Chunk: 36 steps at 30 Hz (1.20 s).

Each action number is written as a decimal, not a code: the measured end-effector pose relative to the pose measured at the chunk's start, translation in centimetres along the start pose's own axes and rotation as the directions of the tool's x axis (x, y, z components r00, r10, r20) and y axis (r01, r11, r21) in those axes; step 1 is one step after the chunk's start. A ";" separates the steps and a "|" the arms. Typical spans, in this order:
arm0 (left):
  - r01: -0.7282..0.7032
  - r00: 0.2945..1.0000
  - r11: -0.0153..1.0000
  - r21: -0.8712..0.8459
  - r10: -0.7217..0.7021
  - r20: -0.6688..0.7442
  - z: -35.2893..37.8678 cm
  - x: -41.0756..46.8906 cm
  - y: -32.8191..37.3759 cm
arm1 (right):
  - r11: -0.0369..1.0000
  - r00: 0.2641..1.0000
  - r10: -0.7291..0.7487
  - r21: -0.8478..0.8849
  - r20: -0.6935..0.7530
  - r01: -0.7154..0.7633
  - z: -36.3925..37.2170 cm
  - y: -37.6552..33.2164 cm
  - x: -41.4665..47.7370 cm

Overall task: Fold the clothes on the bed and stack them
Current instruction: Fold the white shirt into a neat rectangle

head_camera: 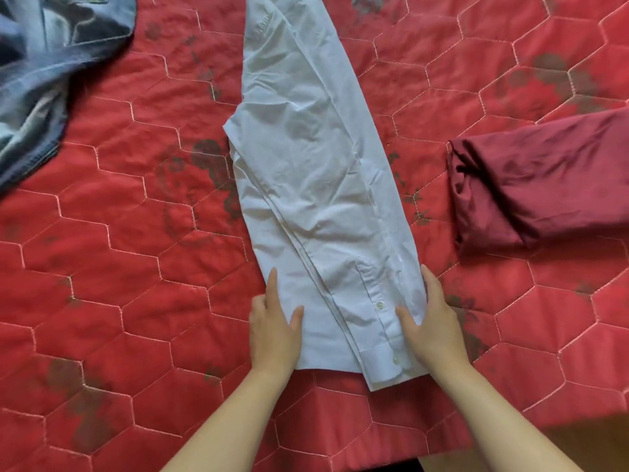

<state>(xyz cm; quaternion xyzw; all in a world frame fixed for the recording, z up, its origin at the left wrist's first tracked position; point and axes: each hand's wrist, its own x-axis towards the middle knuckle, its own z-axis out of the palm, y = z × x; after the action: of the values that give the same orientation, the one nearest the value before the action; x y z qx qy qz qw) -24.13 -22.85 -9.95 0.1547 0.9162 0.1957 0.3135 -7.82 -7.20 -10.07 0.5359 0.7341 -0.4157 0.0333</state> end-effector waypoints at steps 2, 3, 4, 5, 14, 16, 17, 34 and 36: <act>-0.070 0.995 0.989 -0.129 0.077 0.056 -0.5 0.0 0.7 | 0.998 0.998 -0.057 0.028 -0.031 0.058 -0.7 -1.1 -0.4; -0.098 0.992 0.981 -0.167 0.111 0.066 -1.1 0.1 1.3 | 0.995 0.995 -0.084 0.049 -0.052 0.086 -1.3 -1.9 -0.5; -0.131 0.987 0.971 -0.200 0.147 0.068 -1.9 0.3 2.0 | 0.991 0.992 -0.101 0.081 -0.075 0.107 -1.9 -2.8 -0.6; -0.171 0.980 0.956 -0.236 0.190 0.061 -2.9 0.5 2.9 | 0.985 0.989 -0.111 0.123 -0.102 0.124 -2.7 -3.9 -0.7; -0.302 0.944 0.856 -0.419 0.209 -0.254 -16.0 9.9 11.7 | 0.929 0.919 -0.279 0.166 -0.278 0.332 -10.5 -19.4 9.8; -0.248 0.944 0.809 -0.534 0.078 -0.321 -18.1 14.2 13.6 | 0.937 0.930 -0.317 0.092 -0.188 0.338 -11.0 -23.6 15.3; -0.227 0.941 0.768 -0.599 0.014 -0.338 -19.0 16.4 14.4 | 0.941 0.936 -0.318 0.068 -0.147 0.331 -11.2 -25.4 18.0; -0.066 0.985 0.997 -0.040 0.058 -0.165 -8.6 23.0 8.4 | 0.964 0.966 -0.259 -0.073 -0.014 0.257 -0.1 -17.3 24.1; -0.096 0.987 0.991 -0.096 0.083 -0.138 -8.2 22.8 8.3 | 0.964 0.963 -0.267 -0.011 -0.031 0.267 0.6 -17.2 23.5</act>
<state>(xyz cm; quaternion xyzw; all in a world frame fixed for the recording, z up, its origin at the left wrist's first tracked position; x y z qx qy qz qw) -45.23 -8.46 -11.94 0.1661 0.9160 0.2663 0.2498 -32.03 8.89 -12.16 0.4385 0.8016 -0.4050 -0.0331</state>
